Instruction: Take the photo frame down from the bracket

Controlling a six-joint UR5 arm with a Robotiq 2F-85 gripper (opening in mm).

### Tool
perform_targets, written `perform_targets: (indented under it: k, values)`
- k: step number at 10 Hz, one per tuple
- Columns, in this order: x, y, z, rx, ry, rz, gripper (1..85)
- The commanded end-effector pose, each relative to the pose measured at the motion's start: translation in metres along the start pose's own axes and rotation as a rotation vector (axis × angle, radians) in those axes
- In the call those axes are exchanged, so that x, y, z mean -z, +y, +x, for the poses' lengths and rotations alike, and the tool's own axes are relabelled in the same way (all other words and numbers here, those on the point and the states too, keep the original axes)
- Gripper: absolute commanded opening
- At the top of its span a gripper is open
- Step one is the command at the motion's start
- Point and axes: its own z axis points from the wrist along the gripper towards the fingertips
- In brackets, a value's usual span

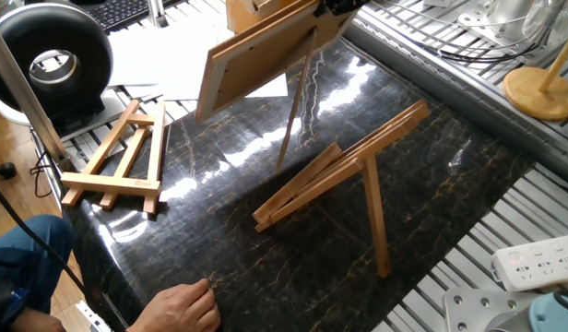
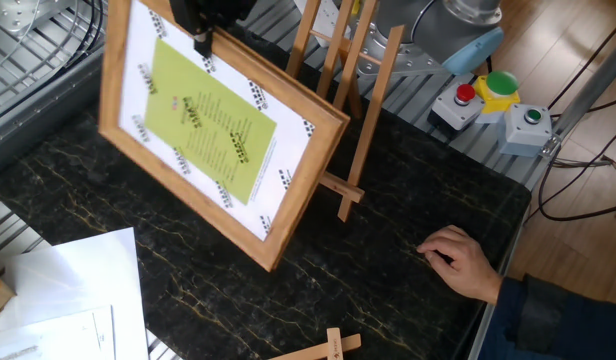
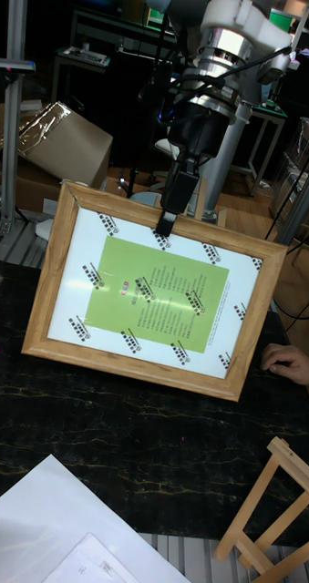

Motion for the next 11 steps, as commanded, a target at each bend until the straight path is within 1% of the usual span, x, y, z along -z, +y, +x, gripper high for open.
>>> perform_targets:
  k: [1, 2, 3, 4, 5, 6, 7, 8, 9, 10, 11]
  values:
    - [0.001, 0.006, 0.005, -0.07, 0.019, -0.023, 1.0]
    - [0.002, 0.015, 0.005, -0.095, 0.018, -0.057, 1.0]
    - [0.002, 0.025, -0.003, -0.101, -0.009, -0.095, 1.0]
    - [0.002, 0.019, -0.009, -0.076, -0.033, -0.073, 1.0]
    - [-0.01, -0.012, -0.007, -0.042, -0.042, -0.017, 1.0]
    - [-0.024, -0.045, 0.001, -0.025, -0.035, 0.033, 1.0]
    - [-0.026, -0.065, 0.007, -0.014, -0.019, 0.076, 1.0]
    - [-0.021, -0.088, 0.011, 0.021, 0.003, 0.135, 1.0]
    - [-0.02, -0.095, 0.011, 0.03, 0.013, 0.148, 1.0]
    - [-0.028, -0.093, 0.008, 0.026, 0.007, 0.132, 1.0]
    - [-0.041, -0.085, 0.004, 0.01, -0.005, 0.1, 1.0]
